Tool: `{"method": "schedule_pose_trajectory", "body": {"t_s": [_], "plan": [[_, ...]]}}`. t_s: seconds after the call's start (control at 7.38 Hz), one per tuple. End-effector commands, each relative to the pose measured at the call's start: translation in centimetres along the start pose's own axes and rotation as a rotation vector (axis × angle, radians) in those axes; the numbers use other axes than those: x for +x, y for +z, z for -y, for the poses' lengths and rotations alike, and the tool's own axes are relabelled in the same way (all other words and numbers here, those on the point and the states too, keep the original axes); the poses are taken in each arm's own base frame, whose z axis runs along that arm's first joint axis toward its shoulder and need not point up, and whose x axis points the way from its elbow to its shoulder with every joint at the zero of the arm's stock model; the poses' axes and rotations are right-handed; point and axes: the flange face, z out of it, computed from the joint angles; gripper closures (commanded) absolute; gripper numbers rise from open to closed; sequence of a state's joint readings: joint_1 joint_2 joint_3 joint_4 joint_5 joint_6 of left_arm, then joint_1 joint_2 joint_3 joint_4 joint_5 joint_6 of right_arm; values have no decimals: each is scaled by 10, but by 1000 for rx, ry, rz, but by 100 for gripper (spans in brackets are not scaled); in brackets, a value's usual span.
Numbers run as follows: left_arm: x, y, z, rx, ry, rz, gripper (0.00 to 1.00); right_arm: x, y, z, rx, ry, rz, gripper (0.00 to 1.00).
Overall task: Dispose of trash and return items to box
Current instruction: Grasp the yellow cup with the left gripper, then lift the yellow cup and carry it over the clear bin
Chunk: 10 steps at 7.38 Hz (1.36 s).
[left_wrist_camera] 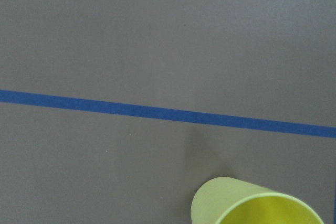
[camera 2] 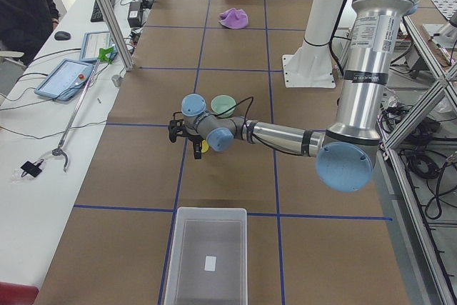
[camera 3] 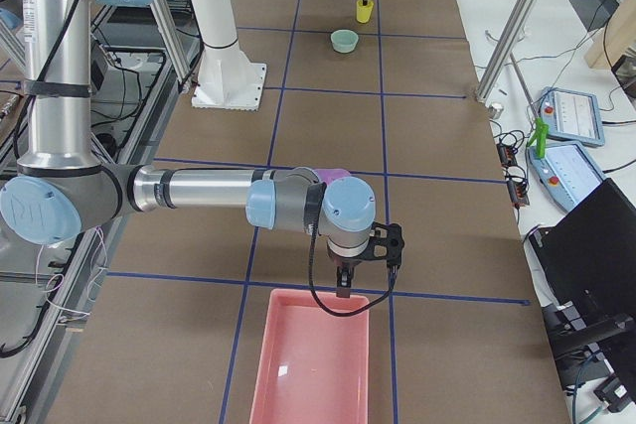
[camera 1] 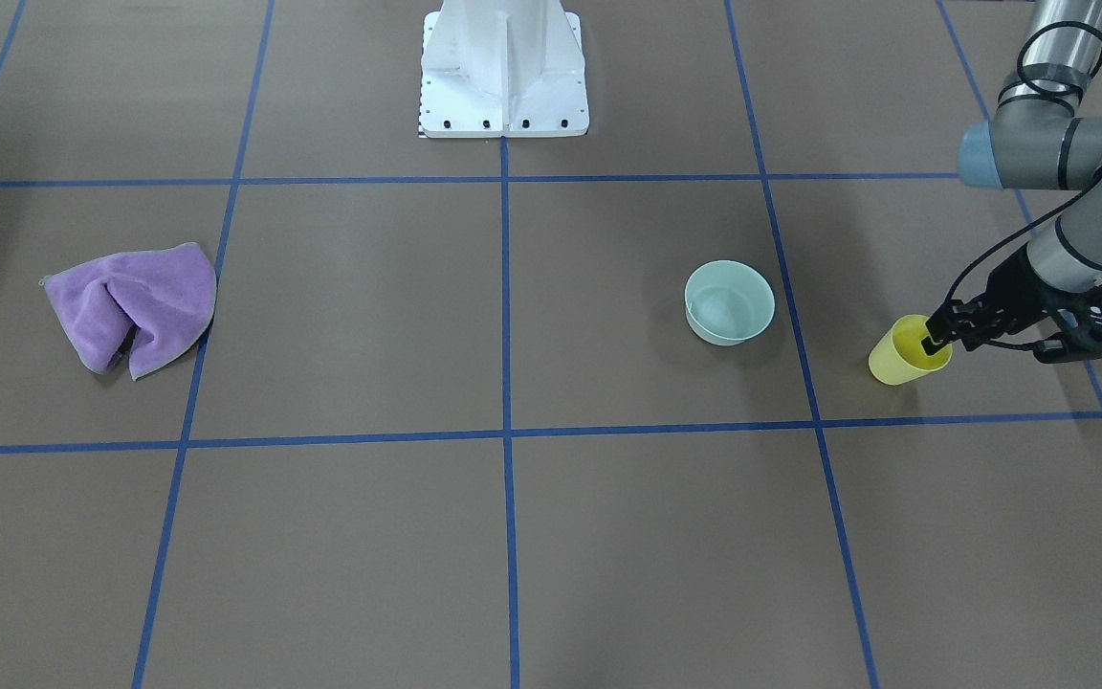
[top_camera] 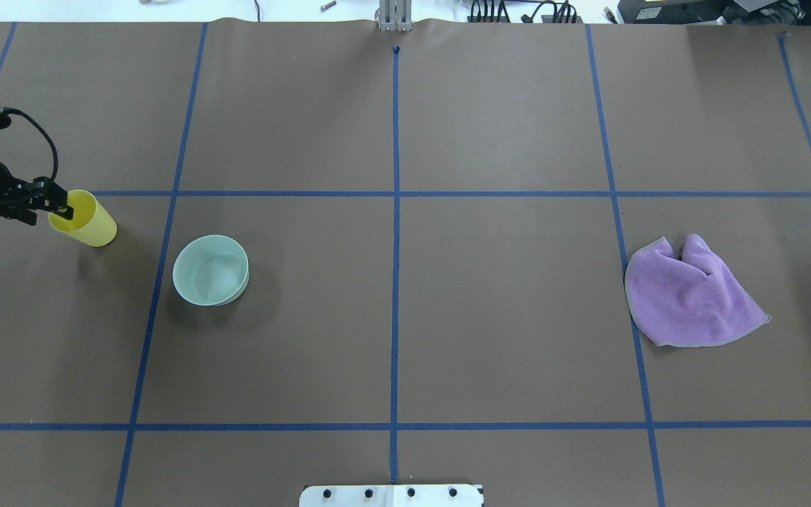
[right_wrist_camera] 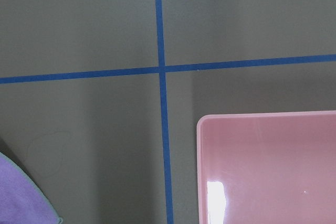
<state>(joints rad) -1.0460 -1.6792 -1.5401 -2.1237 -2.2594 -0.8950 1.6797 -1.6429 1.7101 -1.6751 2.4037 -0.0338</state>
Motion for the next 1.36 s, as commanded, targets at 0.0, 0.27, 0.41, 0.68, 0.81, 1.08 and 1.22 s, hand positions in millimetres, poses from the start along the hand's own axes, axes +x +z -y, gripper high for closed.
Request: {"method": "schedule_pose_trajectory", "body": {"t_s": [0.0,0.27,0.41,0.68,0.81,1.08,1.22], "plan": [[2,-1,-1,-5,-2,-5,100,0,0,0,0,0,0,0],[18,-34,-13,-119,5,-157,100,0,0,0,1,-1,0,0],[-29,-94,14,-65,-71,-226,100,-1,0,0,-1,-1,0,0],[-126,-136,10,30,-16,-216,100,-2,1,1,-1,-6,0,0],[-182,-157,4,85,44,-157,100,-3,2,1,-3,-6,0,0],[-276,-213,7,164,187,123,100,-6,2,2,-5,-11,0,0],[-325,-234,-5,121,234,258,100,-7,4,3,-7,-12,0,0]]}}
